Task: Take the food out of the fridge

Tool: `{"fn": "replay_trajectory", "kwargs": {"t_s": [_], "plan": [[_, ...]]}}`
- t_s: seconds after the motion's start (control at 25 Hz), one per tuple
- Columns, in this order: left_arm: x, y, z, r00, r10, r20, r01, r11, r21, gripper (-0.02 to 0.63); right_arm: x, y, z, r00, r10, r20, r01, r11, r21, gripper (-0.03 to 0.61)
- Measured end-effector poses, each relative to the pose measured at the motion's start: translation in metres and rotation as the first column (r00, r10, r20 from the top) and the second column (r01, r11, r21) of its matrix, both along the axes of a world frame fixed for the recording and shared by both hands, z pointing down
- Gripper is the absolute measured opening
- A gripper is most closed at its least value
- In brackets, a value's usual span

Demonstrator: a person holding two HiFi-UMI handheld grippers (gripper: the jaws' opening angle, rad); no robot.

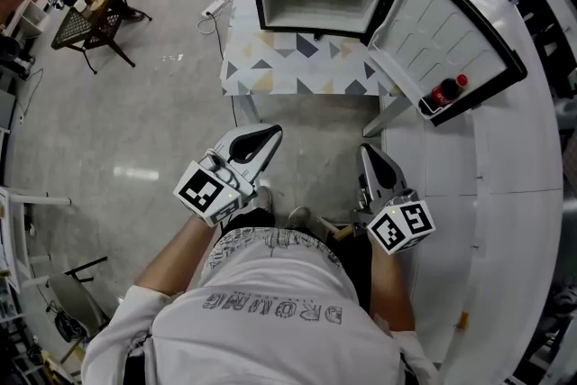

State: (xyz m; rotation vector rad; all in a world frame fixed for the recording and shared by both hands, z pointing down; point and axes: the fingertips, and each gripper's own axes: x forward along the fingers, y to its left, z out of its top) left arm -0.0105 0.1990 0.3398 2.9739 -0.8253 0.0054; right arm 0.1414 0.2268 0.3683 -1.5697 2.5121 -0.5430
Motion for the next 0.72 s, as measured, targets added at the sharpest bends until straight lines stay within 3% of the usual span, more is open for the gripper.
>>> {"fn": "replay_trajectory", "kwargs": {"t_s": [0.4, 0.72], "plan": [[-0.002, -0.028, 0.007, 1.0, -0.003, 0.001, 0.003, 1.0, -0.007, 0.006, 0.0, -0.029, 0.006, 1.0, -0.003, -0.014, 0.003, 1.0, -0.008, -0.008], [-0.01, -0.078, 0.014, 1.0, 0.015, 0.0, -0.015, 1.0, -0.019, 0.006, -0.009, -0.075, 0.013, 1.0, 0.012, -0.016, -0.013, 1.0, -0.023, -0.008]]}}
